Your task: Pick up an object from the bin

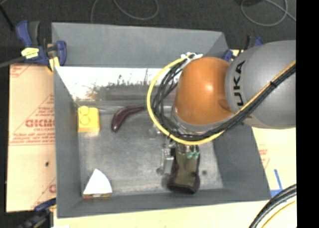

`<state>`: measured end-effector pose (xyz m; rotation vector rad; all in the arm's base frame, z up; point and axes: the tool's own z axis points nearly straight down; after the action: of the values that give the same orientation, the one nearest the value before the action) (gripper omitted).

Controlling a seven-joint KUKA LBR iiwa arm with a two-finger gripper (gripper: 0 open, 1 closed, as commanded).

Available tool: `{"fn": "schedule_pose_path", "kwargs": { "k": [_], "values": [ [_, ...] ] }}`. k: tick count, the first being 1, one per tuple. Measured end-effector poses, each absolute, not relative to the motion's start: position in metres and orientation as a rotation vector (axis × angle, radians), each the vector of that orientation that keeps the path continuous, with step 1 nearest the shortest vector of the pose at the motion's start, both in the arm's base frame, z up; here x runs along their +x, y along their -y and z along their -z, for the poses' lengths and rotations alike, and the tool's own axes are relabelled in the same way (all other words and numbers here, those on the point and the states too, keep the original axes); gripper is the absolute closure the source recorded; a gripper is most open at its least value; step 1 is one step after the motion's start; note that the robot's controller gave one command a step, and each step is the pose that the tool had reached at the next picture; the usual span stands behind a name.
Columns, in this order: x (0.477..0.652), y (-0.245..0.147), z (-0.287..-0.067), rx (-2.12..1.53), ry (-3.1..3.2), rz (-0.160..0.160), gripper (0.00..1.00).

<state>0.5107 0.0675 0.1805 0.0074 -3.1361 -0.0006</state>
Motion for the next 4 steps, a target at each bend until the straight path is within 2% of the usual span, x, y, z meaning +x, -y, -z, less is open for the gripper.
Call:
{"fn": "schedule_pose_path", "kwargs": {
  "k": [1, 3, 4],
  "values": [
    [0.512, -0.067, -0.185, 0.005, 3.143, 0.002, 0.0],
    [0.506, 0.013, -0.129, 0.021, 3.145, -0.001, 0.0],
    [0.513, 0.041, -0.111, -0.016, 3.145, 0.002, 0.0]
  ]
}}
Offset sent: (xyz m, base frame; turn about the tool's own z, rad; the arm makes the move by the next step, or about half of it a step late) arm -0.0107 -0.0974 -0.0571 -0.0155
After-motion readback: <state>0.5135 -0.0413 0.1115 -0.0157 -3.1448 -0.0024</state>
